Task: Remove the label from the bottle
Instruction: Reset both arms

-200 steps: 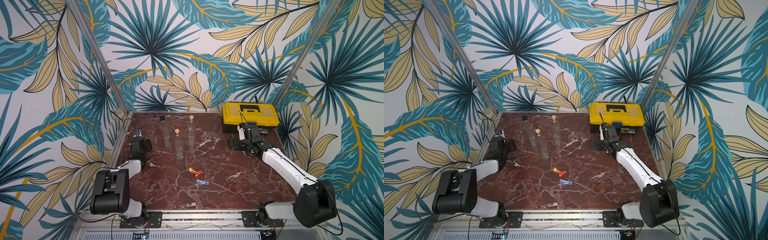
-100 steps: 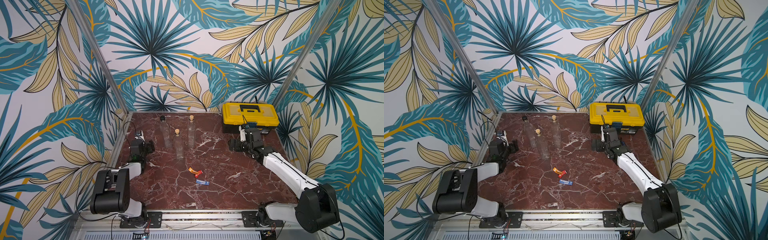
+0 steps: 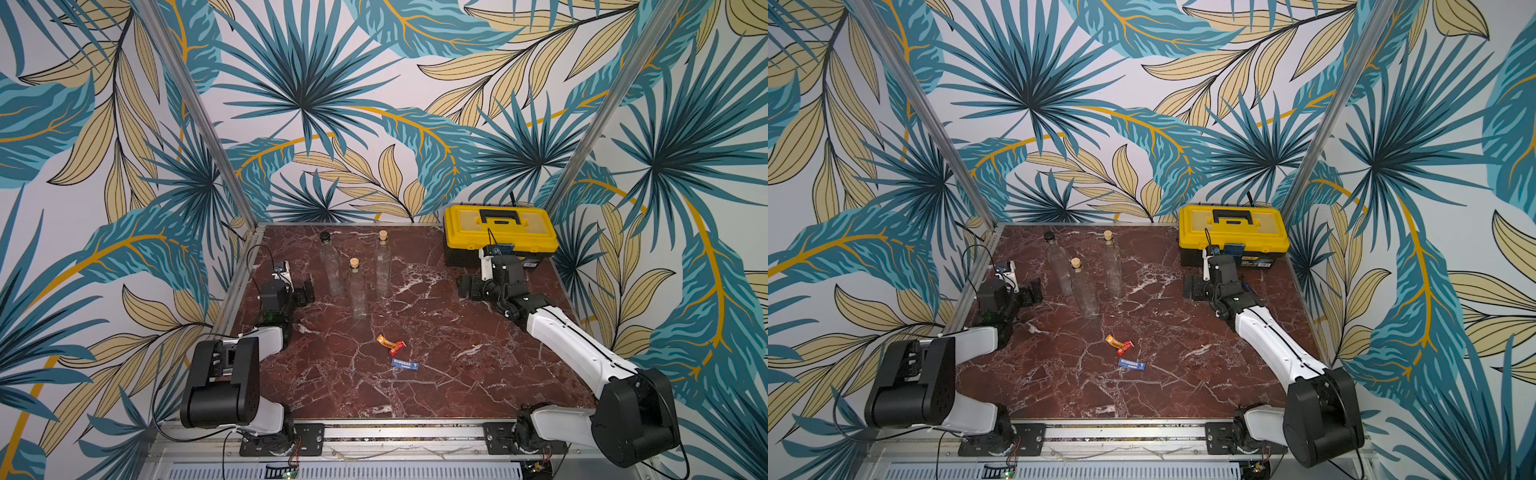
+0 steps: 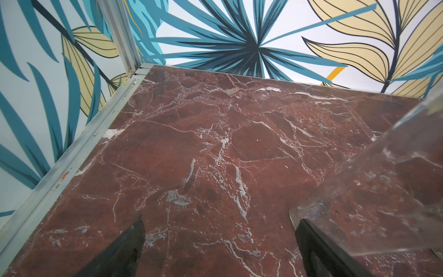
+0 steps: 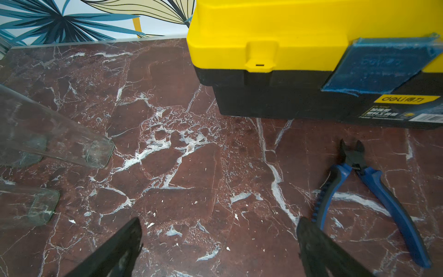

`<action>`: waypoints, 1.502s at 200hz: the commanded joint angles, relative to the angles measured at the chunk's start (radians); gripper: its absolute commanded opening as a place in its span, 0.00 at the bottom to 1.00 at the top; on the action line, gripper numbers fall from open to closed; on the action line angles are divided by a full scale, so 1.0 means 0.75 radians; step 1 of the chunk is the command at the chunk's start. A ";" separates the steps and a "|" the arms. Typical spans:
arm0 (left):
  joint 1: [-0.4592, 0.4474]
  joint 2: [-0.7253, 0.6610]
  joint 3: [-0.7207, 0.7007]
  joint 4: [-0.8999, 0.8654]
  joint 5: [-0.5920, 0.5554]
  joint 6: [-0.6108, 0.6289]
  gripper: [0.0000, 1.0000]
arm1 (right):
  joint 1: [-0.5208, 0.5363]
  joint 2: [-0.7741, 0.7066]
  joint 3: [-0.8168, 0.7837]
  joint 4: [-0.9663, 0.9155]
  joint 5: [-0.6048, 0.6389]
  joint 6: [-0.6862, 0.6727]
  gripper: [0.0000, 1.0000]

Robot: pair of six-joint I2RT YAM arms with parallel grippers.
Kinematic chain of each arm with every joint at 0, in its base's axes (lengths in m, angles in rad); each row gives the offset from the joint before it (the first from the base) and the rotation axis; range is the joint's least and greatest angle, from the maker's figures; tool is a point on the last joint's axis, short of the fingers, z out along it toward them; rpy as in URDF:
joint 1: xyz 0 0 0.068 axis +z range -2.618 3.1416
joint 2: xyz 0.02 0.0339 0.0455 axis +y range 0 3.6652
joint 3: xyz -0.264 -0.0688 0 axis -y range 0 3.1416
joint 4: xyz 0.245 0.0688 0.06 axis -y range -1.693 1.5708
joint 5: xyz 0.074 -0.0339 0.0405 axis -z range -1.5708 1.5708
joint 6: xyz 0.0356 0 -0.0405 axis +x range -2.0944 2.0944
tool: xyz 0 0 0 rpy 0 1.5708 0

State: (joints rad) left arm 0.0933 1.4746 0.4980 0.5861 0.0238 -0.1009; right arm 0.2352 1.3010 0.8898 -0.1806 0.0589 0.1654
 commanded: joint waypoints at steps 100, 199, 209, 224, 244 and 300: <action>-0.028 0.044 -0.130 0.310 0.016 0.055 0.99 | -0.013 -0.066 -0.077 0.079 0.039 -0.051 1.00; -0.039 0.047 -0.128 0.311 -0.004 0.059 1.00 | -0.128 0.001 -0.224 0.361 0.183 -0.167 1.00; -0.038 0.047 -0.127 0.311 -0.005 0.061 0.99 | -0.148 0.025 -0.247 0.421 0.176 -0.172 1.00; -0.041 0.046 -0.126 0.310 -0.010 0.062 1.00 | -0.179 0.060 -0.286 0.510 0.169 -0.166 1.00; -0.044 0.047 -0.126 0.308 -0.013 0.063 1.00 | -0.212 0.094 -0.335 0.607 0.160 -0.169 1.00; -0.044 0.047 -0.126 0.309 -0.013 0.063 1.00 | -0.274 0.131 -0.426 0.787 0.161 -0.177 0.99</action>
State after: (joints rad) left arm 0.0662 1.5047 0.4034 0.7963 0.0212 -0.0666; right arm 0.0483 1.3853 0.6018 0.3012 0.1791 0.0437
